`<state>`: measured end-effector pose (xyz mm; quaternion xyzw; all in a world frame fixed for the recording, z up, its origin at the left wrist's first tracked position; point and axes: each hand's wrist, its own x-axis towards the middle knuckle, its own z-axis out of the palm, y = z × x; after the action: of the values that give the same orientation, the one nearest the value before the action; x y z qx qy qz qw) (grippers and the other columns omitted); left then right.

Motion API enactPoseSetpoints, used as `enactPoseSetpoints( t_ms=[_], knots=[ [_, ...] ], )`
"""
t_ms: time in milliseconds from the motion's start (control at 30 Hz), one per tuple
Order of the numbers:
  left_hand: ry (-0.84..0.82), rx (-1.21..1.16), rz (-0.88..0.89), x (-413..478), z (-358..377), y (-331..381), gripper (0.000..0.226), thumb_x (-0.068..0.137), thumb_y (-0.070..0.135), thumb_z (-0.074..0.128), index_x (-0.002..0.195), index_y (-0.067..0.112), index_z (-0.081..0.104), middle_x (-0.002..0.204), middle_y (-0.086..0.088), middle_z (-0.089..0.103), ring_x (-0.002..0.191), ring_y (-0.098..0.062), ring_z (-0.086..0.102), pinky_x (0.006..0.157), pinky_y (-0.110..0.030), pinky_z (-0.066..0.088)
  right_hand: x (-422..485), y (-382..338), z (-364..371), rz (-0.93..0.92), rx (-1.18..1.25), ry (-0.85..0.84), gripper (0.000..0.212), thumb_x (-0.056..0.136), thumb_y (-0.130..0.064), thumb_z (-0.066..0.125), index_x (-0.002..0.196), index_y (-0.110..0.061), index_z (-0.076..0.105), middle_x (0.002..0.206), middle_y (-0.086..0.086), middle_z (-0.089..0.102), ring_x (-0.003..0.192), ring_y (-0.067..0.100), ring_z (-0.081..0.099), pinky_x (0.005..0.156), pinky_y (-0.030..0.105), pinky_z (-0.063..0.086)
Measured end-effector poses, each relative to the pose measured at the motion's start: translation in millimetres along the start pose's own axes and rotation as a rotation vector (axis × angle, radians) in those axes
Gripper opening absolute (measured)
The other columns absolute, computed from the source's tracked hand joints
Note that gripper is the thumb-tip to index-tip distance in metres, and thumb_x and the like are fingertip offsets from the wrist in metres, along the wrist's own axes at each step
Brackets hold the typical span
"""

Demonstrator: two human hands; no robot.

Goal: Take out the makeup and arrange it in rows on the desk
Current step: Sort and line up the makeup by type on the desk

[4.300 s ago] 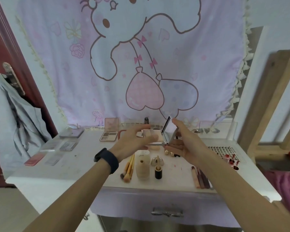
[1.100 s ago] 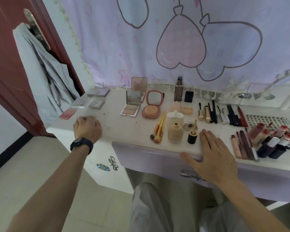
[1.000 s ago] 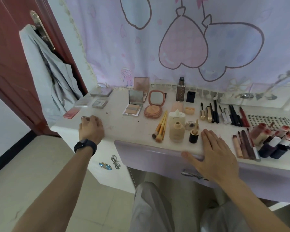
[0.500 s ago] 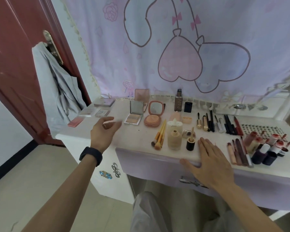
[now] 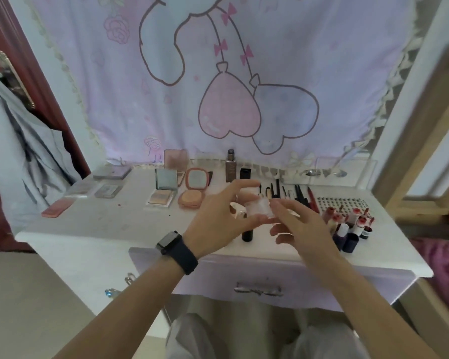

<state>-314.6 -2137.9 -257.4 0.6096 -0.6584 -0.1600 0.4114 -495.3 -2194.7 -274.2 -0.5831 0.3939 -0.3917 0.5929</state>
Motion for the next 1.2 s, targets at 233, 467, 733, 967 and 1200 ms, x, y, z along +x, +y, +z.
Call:
enactPoseSetpoints(
  t_ms=[233,467,733,967,1200],
  knots=[
    [0.042,0.130,0.013,3,10,7,0.057,0.078,0.057,0.073,0.131,0.041,0.055,0.114,0.028,0.061,0.109,0.011,0.049,0.086,-0.012,0.043,5,-1,-11,0.137,0.325,0.047,0.020,0.088,-0.006,0.070,0.108,-0.003,0.073,0.070,0.008,0.066,0.062,0.015,0.058,0.058,0.024,0.053],
    [0.095,-0.100,-0.030,-1,17,7,0.048,0.076,0.054,0.077,0.120,0.038,0.066,0.109,0.021,0.069,0.105,0.006,0.061,0.086,-0.016,0.050,2,9,-8,0.346,0.542,-0.183,0.022,0.086,-0.011,0.071,0.106,-0.004,0.076,0.087,0.013,0.067,0.063,0.013,0.059,0.059,0.022,0.055],
    [0.073,-0.128,-0.040,1,18,6,0.048,0.073,0.061,0.072,0.117,0.043,0.066,0.108,0.023,0.070,0.103,0.005,0.062,0.084,-0.015,0.049,5,13,-12,0.328,0.509,-0.148,0.022,0.088,-0.011,0.070,0.107,-0.003,0.076,0.091,0.016,0.066,0.065,0.015,0.061,0.060,0.023,0.057],
    [-0.018,0.090,-0.006,-1,13,2,0.051,0.075,0.063,0.069,0.123,0.048,0.062,0.110,0.019,0.065,0.103,0.006,0.055,0.086,-0.015,0.045,4,1,-12,0.180,0.153,-0.193,0.037,0.084,-0.040,0.071,0.103,-0.009,0.077,0.096,0.013,0.075,0.087,0.024,0.071,0.081,0.032,0.057],
    [-0.026,0.175,0.037,-2,3,1,0.052,0.079,0.058,0.073,0.128,0.047,0.059,0.110,0.017,0.066,0.104,0.001,0.057,0.087,-0.018,0.047,12,-11,-3,0.102,0.026,-0.194,0.031,0.079,-0.032,0.075,0.102,-0.011,0.078,0.095,0.012,0.077,0.094,0.024,0.074,0.088,0.033,0.057]
  ],
)
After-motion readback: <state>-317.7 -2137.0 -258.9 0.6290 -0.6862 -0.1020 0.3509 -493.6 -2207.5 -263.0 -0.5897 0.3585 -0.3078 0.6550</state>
